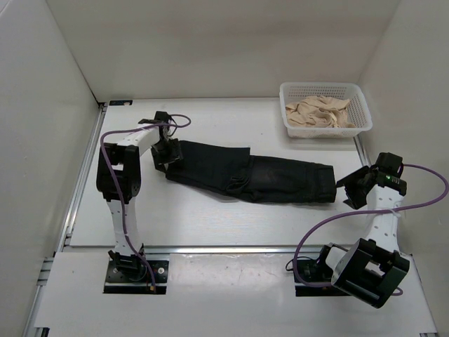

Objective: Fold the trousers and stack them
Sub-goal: Fold the trousers

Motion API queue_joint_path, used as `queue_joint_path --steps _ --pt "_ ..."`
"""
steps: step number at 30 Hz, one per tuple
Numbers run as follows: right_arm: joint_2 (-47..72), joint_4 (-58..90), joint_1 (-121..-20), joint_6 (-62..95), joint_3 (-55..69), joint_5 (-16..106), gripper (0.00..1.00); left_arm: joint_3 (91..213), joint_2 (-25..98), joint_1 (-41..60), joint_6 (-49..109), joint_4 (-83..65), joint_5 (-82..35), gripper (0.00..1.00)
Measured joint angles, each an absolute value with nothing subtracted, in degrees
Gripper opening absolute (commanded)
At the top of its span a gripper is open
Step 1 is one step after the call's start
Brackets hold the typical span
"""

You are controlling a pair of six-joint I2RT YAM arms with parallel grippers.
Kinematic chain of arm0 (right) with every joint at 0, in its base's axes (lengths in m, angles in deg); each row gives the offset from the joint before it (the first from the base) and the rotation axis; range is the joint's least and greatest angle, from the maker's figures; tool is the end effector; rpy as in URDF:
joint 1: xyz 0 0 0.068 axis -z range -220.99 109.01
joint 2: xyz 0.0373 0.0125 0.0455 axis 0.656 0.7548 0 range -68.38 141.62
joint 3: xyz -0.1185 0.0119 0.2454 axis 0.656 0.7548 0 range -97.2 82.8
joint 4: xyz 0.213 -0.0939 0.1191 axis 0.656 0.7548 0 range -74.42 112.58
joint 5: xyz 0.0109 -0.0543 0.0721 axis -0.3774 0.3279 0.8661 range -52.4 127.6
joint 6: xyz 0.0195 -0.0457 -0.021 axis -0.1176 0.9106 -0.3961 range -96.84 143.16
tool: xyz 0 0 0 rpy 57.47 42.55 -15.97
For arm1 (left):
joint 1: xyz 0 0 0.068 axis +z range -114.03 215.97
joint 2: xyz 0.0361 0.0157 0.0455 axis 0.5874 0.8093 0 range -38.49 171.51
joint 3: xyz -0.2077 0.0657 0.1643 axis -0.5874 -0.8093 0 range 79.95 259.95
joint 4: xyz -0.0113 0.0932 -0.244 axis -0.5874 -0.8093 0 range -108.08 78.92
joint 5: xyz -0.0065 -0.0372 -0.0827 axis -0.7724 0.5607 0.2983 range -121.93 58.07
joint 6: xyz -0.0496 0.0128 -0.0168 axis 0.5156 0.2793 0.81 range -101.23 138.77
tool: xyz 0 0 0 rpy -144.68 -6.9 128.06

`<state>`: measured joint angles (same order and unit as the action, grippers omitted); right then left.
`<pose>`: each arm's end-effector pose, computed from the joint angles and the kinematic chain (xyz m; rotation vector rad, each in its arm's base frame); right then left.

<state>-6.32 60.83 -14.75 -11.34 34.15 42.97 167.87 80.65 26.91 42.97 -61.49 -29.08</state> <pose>0.1858 -0.0877 0.2547 1.2839 2.2581 0.1740 0.3998 -0.0656 0.1601 -0.3915 2.9874 -0.1350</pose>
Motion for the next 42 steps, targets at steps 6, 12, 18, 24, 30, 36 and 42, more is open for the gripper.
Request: queue_joint_path --steps 6,12,18,24,30,36,42 --pt "-6.45 60.83 -14.75 -11.34 34.15 43.36 0.62 168.07 80.47 27.66 42.27 -61.25 -27.57 0.10" --pt "-7.34 60.83 -18.42 -10.86 34.15 43.69 0.55 171.74 75.75 30.93 42.08 -66.39 -33.02 0.10" --pt "-7.19 61.21 -31.93 -7.89 30.20 41.55 0.00 185.05 68.19 28.81 40.33 -71.90 -40.93 0.10" --pt "10.36 59.24 -63.80 -6.53 9.39 39.01 0.00 186.93 62.13 24.22 39.39 -75.00 -43.09 0.10" --pt "36.24 57.08 -82.99 -6.21 -11.46 40.65 0.00 186.60 62.07 24.22 39.34 -77.54 -44.12 0.10" --pt "50.79 56.70 -86.60 -6.45 -23.31 45.46 0.00 186.60 62.07 24.16 39.34 -78.39 -44.45 0.10" --pt "57.11 55.44 -89.07 -6.66 -27.00 48.70 0.00 186.60 62.07 24.16 39.34 -78.56 -44.71 0.10"
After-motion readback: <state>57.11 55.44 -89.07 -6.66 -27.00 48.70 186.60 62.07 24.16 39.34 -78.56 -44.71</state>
